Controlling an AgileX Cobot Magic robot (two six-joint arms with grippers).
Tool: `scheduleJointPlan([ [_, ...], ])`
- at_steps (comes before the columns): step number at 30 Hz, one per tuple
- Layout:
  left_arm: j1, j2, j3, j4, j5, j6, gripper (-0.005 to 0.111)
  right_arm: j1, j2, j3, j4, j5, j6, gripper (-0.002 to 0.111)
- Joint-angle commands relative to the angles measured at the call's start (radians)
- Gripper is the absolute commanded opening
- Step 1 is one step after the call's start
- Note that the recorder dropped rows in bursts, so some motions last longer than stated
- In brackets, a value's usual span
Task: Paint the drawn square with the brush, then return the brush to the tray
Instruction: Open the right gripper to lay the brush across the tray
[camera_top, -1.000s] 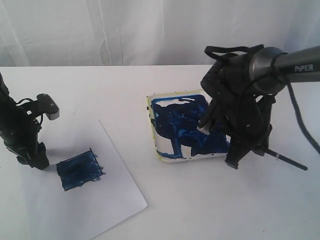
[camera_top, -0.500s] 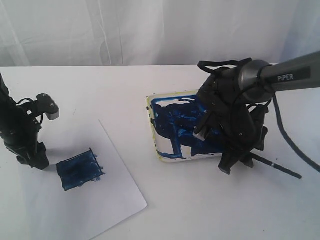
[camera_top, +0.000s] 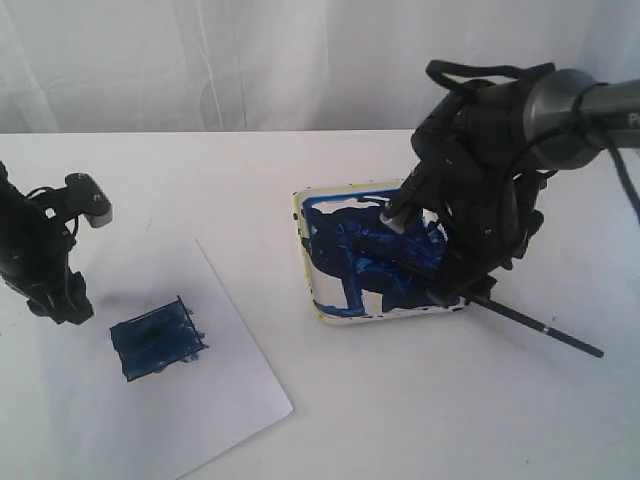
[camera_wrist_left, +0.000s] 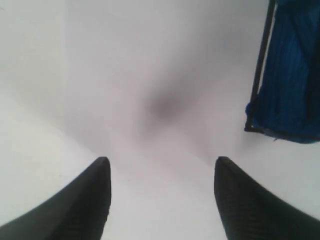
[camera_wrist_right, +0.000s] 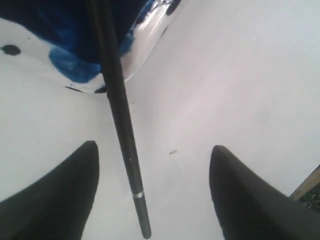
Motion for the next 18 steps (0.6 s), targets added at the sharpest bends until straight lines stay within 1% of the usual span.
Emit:
scheduleJointPlan([
  [1, 0.002, -0.093, 0.006, -0.007, 0.008, -0.02, 0.064, -0.004, -0.082, -0.001, 0.047, -0.016, 0.012, 0.058],
  [3, 0.002, -0.139, 0.006, -0.025, 0.003, -0.079, 0.064, -0.004, -0.11, -0.001, 0.061, -0.04, 0.045, 0.049],
  [4, 0.002, -0.162, 0.006, -0.042, 0.002, -0.111, 0.064, -0.004, -0.12, -0.001, 0.069, -0.048, 0.056, 0.043],
  [6, 0.002, -0.211, 0.006, -0.094, -0.009, -0.226, 0.062, -0.014, -0.142, 0.001, 0.111, -0.067, 0.074, 0.028],
  [8, 0.002, -0.255, 0.006, -0.114, -0.013, -0.346, 0.055, -0.043, -0.156, 0.001, 0.189, -0.089, 0.076, 0.013],
  [9, 0.002, -0.278, 0.006, -0.114, -0.007, -0.42, 0.049, -0.063, -0.161, 0.001, 0.233, -0.101, 0.076, 0.005],
  [10, 0.002, -0.301, 0.006, -0.112, 0.011, -0.486, 0.04, -0.087, -0.164, 0.001, 0.275, -0.108, 0.076, 0.0],
  [11, 0.002, -0.317, 0.006, -0.109, 0.034, -0.53, 0.033, -0.107, -0.164, 0.001, 0.301, -0.112, 0.076, 0.0],
  [13, 0.002, -0.35, 0.006, -0.076, 0.097, -0.59, 0.014, -0.155, -0.164, 0.003, 0.346, -0.113, 0.074, 0.0],
  [15, 0.004, -0.372, 0.006, -0.035, 0.147, -0.636, 0.0, -0.197, -0.164, 0.011, 0.367, -0.101, 0.068, 0.0],
  [17, 0.023, -0.381, 0.006, -0.006, 0.187, -0.735, 0.0, -0.242, -0.164, 0.023, 0.39, -0.091, 0.046, 0.0],
  [18, 0.042, -0.381, 0.006, 0.001, 0.213, -0.796, 0.0, -0.264, -0.164, 0.033, 0.394, -0.09, 0.043, 0.0],
])
